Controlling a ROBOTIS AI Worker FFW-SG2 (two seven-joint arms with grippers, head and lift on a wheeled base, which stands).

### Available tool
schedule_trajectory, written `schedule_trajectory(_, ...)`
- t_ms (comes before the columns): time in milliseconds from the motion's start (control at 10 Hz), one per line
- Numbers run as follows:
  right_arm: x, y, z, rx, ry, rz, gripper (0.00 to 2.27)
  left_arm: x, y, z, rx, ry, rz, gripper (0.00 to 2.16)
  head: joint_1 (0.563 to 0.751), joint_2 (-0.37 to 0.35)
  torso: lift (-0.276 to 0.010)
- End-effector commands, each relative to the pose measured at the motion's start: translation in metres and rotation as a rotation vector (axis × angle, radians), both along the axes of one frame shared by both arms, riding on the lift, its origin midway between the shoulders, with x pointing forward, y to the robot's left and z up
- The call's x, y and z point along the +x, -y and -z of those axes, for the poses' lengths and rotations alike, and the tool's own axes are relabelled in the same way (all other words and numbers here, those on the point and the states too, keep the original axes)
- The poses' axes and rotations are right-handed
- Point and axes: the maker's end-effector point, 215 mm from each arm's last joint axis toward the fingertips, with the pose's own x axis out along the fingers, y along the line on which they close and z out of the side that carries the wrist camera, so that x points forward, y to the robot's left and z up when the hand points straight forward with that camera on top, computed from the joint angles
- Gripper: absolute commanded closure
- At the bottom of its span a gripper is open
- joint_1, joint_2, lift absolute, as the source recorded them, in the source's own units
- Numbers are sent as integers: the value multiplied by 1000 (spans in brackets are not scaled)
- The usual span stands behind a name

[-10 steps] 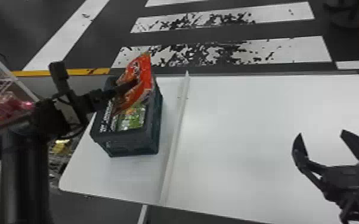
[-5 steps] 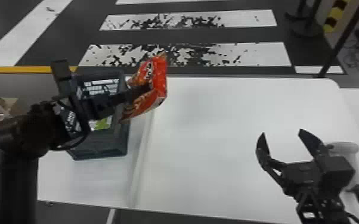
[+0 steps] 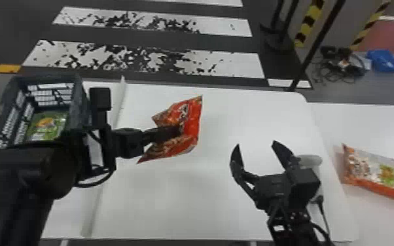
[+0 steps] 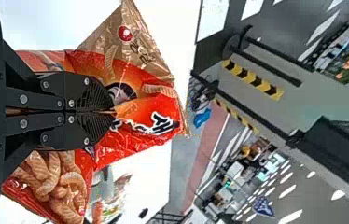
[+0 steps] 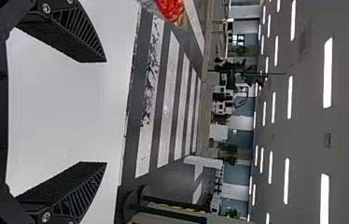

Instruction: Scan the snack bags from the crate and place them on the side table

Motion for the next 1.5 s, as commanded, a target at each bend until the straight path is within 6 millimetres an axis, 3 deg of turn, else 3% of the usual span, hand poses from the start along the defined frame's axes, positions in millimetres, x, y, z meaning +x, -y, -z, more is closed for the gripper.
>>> schedule_trajectory(0, 0, 3, -1, -2, 1, 8, 97, -16, 37, 28, 46, -15, 43, 2101, 695, -152, -50)
schedule_trajectory(100, -1, 6, 0, -4, 1, 21, 97, -19, 51, 43, 79, -1, 42, 2007, 695, -190, -50)
schedule_trajectory(200, -1, 8, -1, -5, 1, 29, 97, -21, 60, 57, 93, 5, 36, 1291, 695, -219, -50)
schedule_trajectory(300, -1, 8, -1, -3, 1, 30, 97, -23, 65, 67, 114, 5, 29, 43, 695, -232, -50)
schedule_trajectory(700, -5, 6, -1, -1, -6, 28, 97, -15, 61, 69, 81, 63, -32, 33, 695, -258, -50)
schedule_trajectory(800, -6, 6, 6, -2, -40, 29, 97, -2, 49, 48, 70, 150, -88, 36, 695, -256, -50)
schedule_trajectory(1100, -13, 4, 24, -7, -137, 29, 73, 7, 7, 20, 94, 245, -212, 36, 695, -210, -50)
schedule_trajectory(1400, -17, -3, 35, 36, -208, -2, 97, 21, -55, -20, 204, 430, -375, 39, 695, -144, -50)
